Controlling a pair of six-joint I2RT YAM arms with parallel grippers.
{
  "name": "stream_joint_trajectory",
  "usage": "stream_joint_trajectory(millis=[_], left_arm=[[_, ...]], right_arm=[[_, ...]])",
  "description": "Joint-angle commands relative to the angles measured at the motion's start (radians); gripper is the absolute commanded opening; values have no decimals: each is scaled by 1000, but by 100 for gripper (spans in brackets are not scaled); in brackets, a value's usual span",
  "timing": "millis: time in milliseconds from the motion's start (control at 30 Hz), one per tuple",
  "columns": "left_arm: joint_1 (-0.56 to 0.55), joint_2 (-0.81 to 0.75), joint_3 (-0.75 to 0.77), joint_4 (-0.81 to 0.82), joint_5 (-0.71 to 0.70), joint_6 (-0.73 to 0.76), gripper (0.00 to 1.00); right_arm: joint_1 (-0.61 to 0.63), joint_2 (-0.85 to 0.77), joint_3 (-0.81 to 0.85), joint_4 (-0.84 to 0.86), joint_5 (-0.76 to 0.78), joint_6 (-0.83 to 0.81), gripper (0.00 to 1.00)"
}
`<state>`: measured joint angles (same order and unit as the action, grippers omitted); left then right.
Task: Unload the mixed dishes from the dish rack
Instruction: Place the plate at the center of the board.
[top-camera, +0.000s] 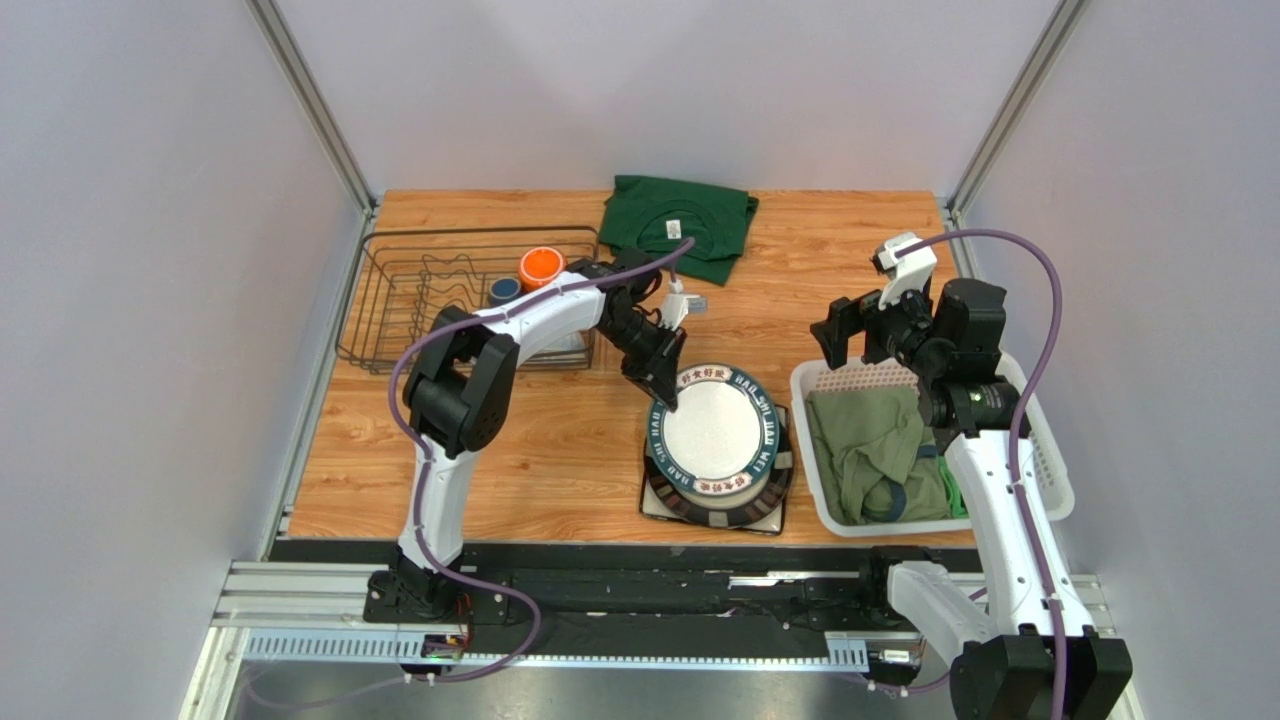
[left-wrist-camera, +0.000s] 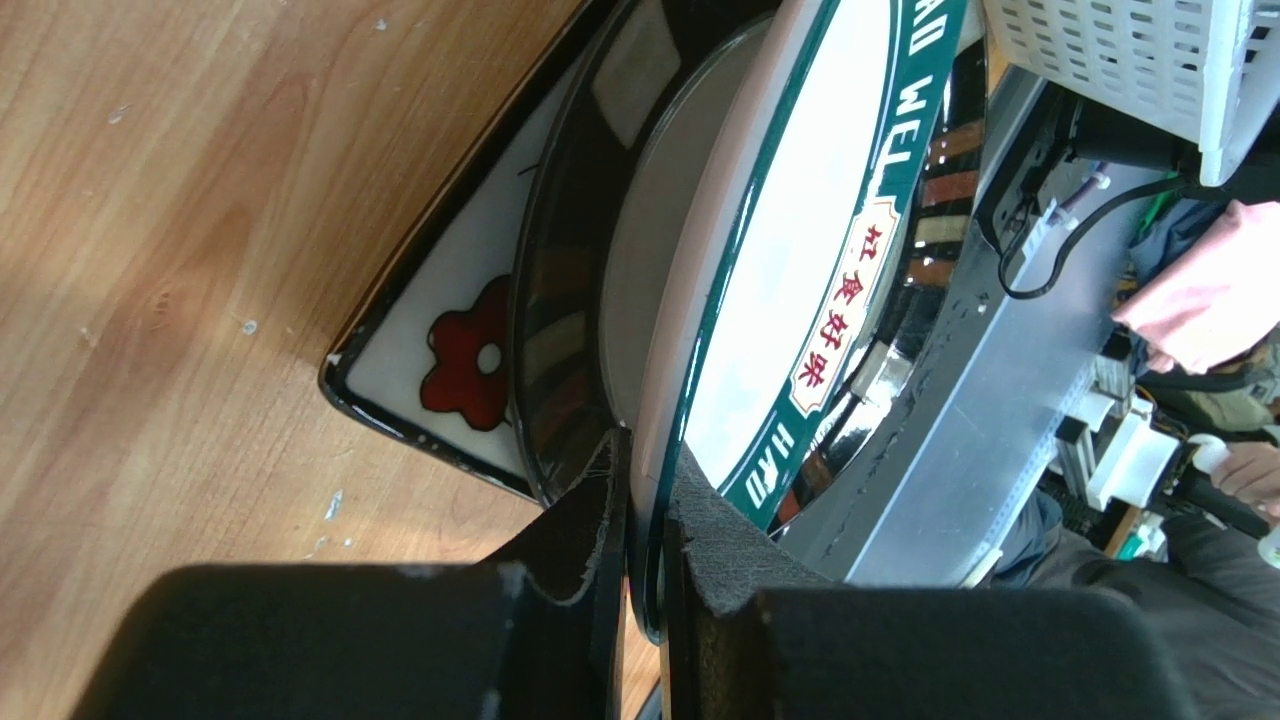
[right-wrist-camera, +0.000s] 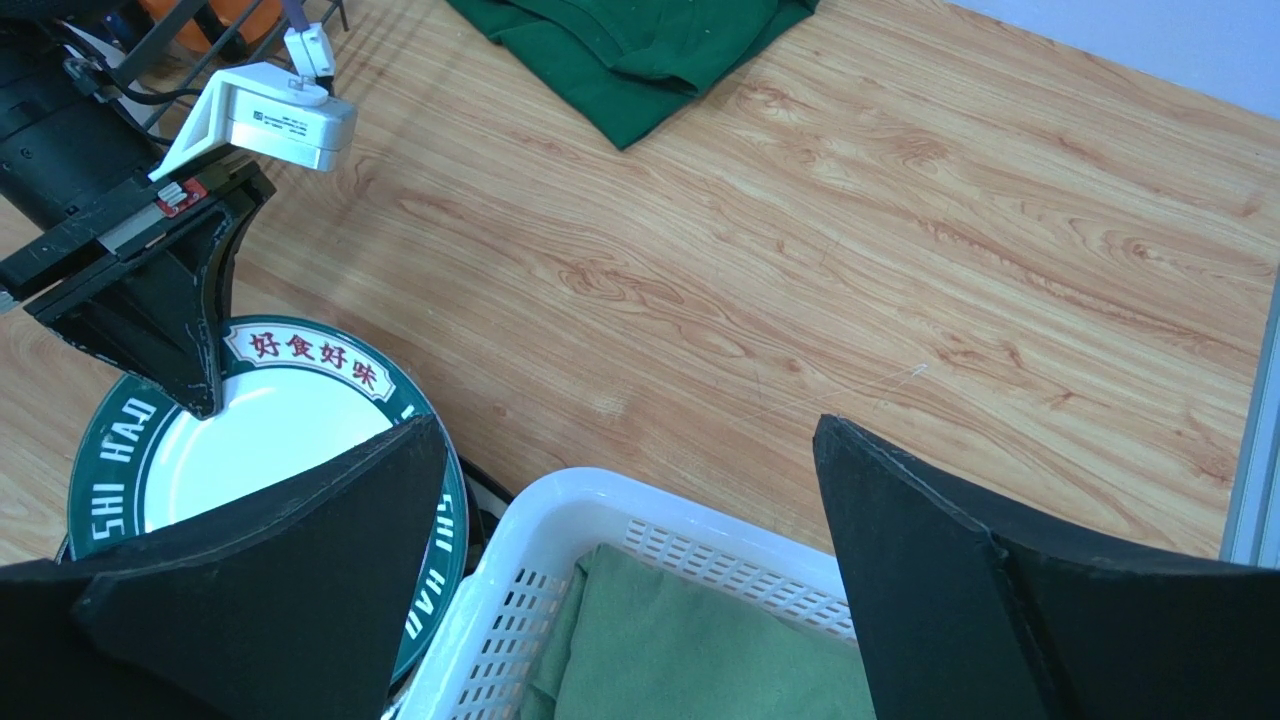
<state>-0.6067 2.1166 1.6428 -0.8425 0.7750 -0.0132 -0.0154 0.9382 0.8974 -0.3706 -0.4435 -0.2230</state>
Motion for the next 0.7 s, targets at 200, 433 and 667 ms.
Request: stream_joint_trajectory(millis=[200, 433, 667], left_arm=[[-36, 17, 46, -26, -31, 48, 5], [-44, 17, 48, -38, -52, 67, 20], [-47, 23, 54, -53, -66, 84, 33]], right_arm=[[0, -9, 11, 9, 6, -12, 99], [0, -12, 11, 7, 5, -13, 99], [0, -13, 12, 6, 5, -13, 99]])
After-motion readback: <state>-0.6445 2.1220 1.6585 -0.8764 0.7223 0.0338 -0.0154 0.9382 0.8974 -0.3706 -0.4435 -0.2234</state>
